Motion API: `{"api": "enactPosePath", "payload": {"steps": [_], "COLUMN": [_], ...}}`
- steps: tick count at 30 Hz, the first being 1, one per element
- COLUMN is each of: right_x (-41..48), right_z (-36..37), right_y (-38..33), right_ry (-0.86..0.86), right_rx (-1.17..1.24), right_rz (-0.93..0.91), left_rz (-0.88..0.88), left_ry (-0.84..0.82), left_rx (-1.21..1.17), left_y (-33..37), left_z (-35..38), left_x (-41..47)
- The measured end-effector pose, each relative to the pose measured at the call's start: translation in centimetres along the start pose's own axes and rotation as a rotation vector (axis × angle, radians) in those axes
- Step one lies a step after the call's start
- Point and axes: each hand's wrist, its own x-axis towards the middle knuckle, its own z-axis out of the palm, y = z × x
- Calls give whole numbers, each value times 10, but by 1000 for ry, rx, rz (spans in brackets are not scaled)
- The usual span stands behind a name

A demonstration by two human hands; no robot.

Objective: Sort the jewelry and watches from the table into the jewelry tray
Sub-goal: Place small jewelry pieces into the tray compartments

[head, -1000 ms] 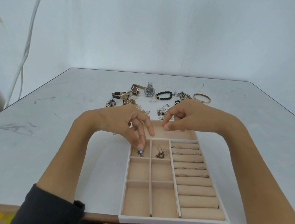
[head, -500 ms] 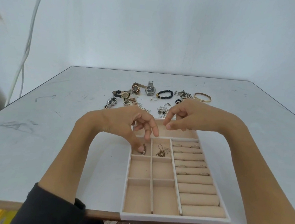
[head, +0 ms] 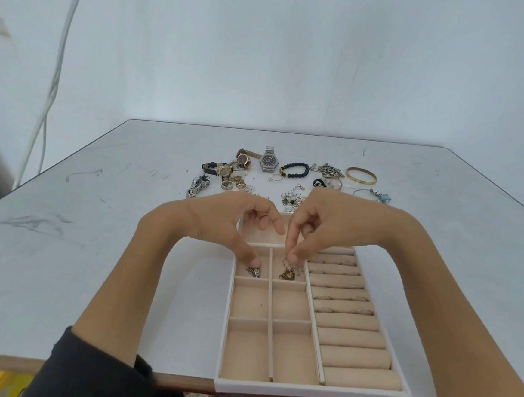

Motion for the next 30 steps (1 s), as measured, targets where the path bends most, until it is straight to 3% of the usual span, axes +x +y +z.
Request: {"api": "enactPosePath", "payload": {"steps": [4, 8, 13, 17, 19, 22, 30], "right_x": [7, 6, -5, -7, -7, -9, -7], "right_z": [10, 8, -15, -24, -26, -26, -22], "right_y": [-3, -3, 11, 44, 61, 73, 76], "right_ry": [-43, -20, 324, 516, 501, 386, 364], "right_rx": [-113, -76, 101, 7, -117, -119, -43], "right_rz": [38, 12, 49, 212, 343, 465, 476], "left_rz": [9, 12, -2, -149, -209, -230, -260], "left_ry": [-8, 44, 417, 707, 734, 730, 677], "left_rx": [-5, -56, -195, 0, 94, 166, 256], "left_y": [-4, -5, -23, -54, -62, -67, -73], "left_z": [0, -5, -15, -13, -10, -3, 5], "left_x": [2, -3, -2, 9, 14, 20, 26]}}
